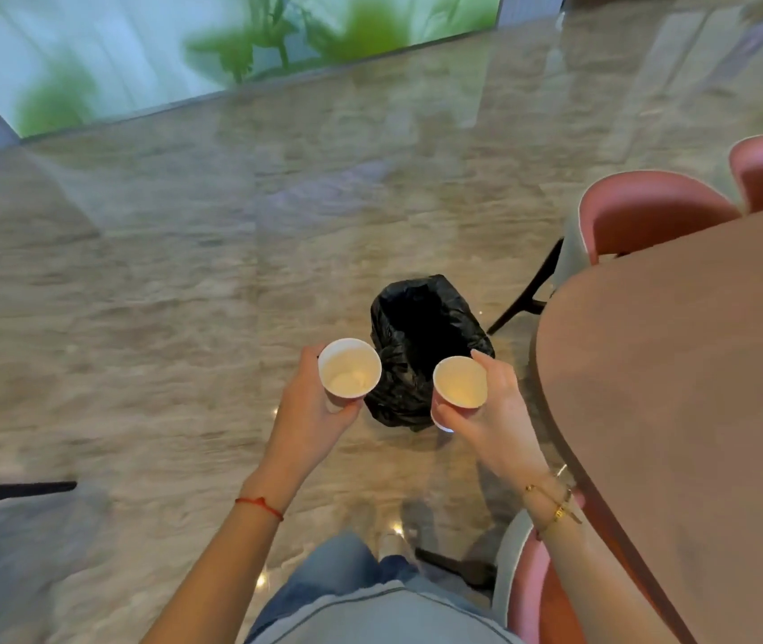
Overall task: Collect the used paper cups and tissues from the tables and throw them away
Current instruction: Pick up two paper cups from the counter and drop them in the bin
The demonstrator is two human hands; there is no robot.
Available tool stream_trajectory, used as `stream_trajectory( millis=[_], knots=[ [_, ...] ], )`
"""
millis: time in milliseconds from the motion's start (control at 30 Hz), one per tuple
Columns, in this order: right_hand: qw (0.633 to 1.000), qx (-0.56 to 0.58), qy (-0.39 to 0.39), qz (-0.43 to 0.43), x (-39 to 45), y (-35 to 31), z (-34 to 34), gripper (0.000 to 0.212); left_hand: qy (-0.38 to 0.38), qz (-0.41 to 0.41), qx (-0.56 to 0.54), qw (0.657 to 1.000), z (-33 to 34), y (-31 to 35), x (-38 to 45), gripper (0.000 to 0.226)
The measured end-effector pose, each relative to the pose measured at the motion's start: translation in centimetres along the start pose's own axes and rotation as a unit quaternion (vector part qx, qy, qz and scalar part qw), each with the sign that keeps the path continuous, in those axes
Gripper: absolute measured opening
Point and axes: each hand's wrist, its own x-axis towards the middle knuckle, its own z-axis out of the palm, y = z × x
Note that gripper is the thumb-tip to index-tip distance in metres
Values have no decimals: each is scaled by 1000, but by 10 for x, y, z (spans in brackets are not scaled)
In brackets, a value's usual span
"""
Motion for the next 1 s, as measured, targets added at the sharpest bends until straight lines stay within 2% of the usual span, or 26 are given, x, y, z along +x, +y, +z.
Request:
stream_trajectory(
  millis=[467, 600, 833, 1000],
  knots=[
    [992, -27, 23, 118, 215, 55, 48, 80, -145, -9, 27, 989, 92, -62, 263, 76],
    [987, -26, 26, 158, 270, 67, 67, 80, -183, -6, 29, 983, 112, -77, 324, 72],
    [967, -9, -2, 254, 329, 102, 96, 84, -281, -9, 28, 959, 155, -99, 396, 69],
    [954, -28, -46, 296, 336, 120, 99, 82, -325, -17, 46, 945, 168, -115, 412, 87]
  ],
)
